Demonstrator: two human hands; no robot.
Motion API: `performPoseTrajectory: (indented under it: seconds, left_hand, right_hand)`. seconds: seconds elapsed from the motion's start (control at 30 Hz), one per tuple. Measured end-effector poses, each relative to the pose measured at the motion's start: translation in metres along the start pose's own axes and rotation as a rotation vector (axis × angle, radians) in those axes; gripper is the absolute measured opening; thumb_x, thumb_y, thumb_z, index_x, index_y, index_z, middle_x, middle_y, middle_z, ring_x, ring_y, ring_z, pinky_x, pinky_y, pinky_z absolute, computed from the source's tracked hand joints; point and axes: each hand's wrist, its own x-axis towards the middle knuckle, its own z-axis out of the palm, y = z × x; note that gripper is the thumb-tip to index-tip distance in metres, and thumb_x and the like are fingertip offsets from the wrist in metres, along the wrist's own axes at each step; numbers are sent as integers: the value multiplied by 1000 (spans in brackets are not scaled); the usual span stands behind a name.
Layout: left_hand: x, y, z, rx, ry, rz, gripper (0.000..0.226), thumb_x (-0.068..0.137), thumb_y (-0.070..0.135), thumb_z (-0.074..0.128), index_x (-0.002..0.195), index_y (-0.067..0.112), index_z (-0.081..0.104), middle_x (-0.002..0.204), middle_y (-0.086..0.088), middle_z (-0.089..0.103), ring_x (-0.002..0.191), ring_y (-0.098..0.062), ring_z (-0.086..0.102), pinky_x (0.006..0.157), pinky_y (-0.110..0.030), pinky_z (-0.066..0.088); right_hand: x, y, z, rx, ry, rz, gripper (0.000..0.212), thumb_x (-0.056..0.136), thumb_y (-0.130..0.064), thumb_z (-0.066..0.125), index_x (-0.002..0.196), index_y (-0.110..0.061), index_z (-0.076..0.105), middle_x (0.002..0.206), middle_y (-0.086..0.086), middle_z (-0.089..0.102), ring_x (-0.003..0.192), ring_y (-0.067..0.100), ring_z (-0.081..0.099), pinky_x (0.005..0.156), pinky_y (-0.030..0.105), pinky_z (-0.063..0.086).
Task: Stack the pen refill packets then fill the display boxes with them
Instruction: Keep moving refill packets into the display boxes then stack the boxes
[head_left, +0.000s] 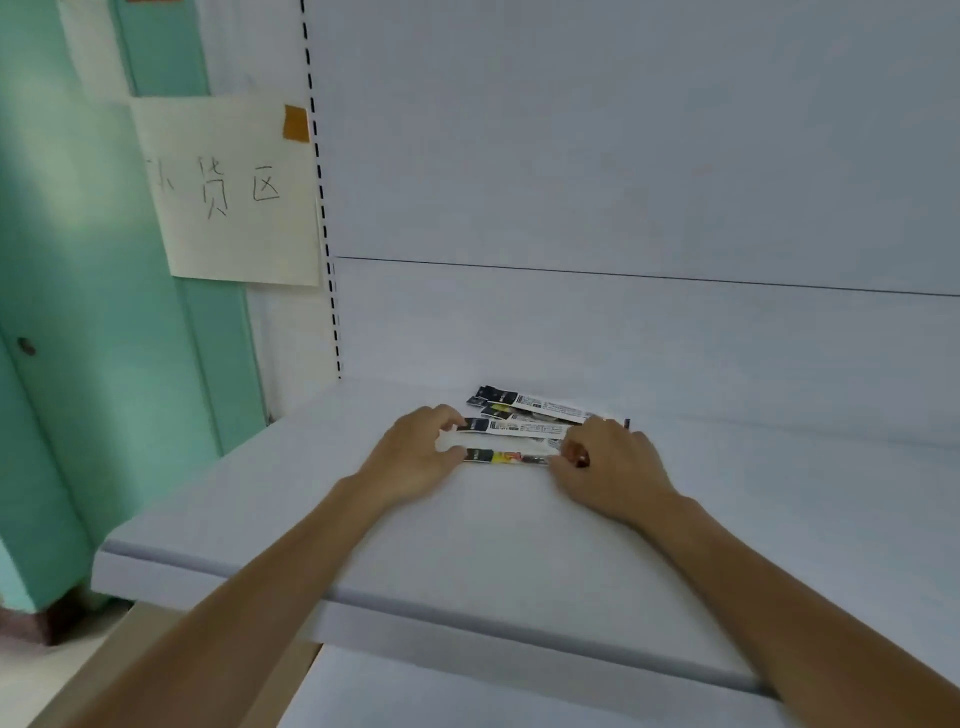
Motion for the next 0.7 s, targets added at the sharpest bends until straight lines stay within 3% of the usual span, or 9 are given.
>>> performPoseTrajectory:
  seconds: [0.07,0.13,0.23,0.4,0.53,0.7]
  left_hand:
    - [6,-4,7,31,-8,-5,34,88,27,56,121,22,53,121,2,56,112,-17,50,93,-29,39]
    - [11,-6,9,41,-5,-1,32,87,29,56,118,23,54,119,4,57,112,-17,49,94,-33,39]
    - [9,-7,12,14,13,38,34,86,24,56,120,22,53,119,5,56,115,-17,47,96,-33,39]
    - [8,-15,14,3,32,78,37,90,27,53,127,24,49,128,8,52,121,-14,43,99,-27,35]
    - [8,-13,15,49,2,105,30,91,27,51,121,24,52,126,7,51,119,-16,43,99,-31,35]
    - [6,-13,12,30,148,147,41,89,30,54,128,25,43,132,5,42,121,-15,36,100,-28,31]
  right_hand:
    - [-1,0,0,84,29,-34,25,86,-42,52,84,-20,63,86,-7,60,87,14,53,78,29,39]
    - [1,8,2,141,53,-44,27,89,-40,52,104,-22,63,106,-7,61,103,13,51,86,29,38]
    - [2,21,1,126,-24,24,42,92,-36,49,133,-24,47,134,-7,50,124,17,40,100,35,34]
    - [9,18,1,164,17,20,32,85,-26,58,116,-24,61,99,-8,60,107,16,46,92,35,40]
    - [10,15,3,169,-5,24,19,88,-24,56,103,-22,67,105,-3,58,106,16,47,90,32,40]
    - [8,14,-5,271,235,56,19,92,-11,45,93,-17,63,87,-4,63,82,19,55,70,32,43]
